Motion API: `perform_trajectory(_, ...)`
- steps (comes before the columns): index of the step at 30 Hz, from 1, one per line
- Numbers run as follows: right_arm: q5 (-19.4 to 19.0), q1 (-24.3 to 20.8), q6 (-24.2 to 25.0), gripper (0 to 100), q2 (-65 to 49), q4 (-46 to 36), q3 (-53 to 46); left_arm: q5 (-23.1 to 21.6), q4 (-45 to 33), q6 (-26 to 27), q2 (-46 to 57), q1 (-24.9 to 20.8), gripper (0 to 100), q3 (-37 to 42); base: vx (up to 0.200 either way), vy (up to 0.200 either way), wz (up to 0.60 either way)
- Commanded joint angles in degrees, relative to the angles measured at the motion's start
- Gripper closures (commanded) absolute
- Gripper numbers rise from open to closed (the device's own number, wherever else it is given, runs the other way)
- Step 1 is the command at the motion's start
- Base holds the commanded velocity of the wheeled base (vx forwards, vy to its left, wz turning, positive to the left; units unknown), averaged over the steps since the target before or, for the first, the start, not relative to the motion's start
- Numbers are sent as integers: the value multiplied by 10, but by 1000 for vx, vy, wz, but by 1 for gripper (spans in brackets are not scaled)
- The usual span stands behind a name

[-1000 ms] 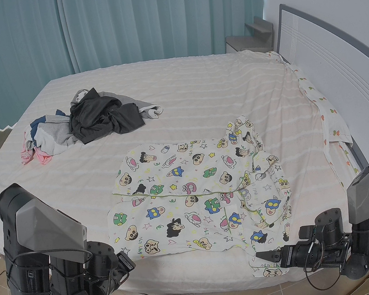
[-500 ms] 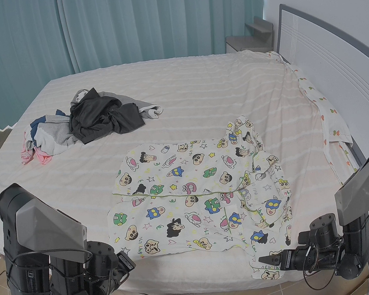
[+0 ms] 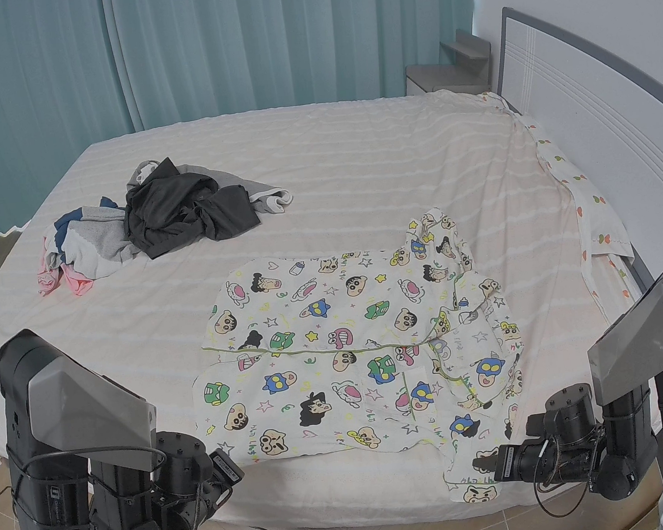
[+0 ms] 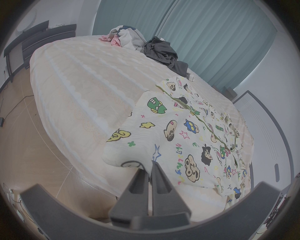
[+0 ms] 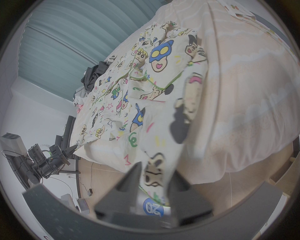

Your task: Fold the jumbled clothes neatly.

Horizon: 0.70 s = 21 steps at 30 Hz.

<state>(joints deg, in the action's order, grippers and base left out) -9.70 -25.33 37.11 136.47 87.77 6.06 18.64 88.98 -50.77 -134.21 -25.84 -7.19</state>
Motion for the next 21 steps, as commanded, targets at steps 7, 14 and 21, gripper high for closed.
perform_trajectory(7, -5, 16, 2, 100, -48, 0, -61, -2, 10, 0, -3, -3, 100, 23, 0, 0, 0)
perform_trajectory(14, -3, 28, 3, 100, -50, -1, -61, -2, 10, -1, 1, -5, 100, 46, 0, 0, 0)
perform_trajectory(21, -3, 24, 7, 100, -96, -62, -61, -4, 10, -1, 2, -6, 100, 60, 0, 0, 0)
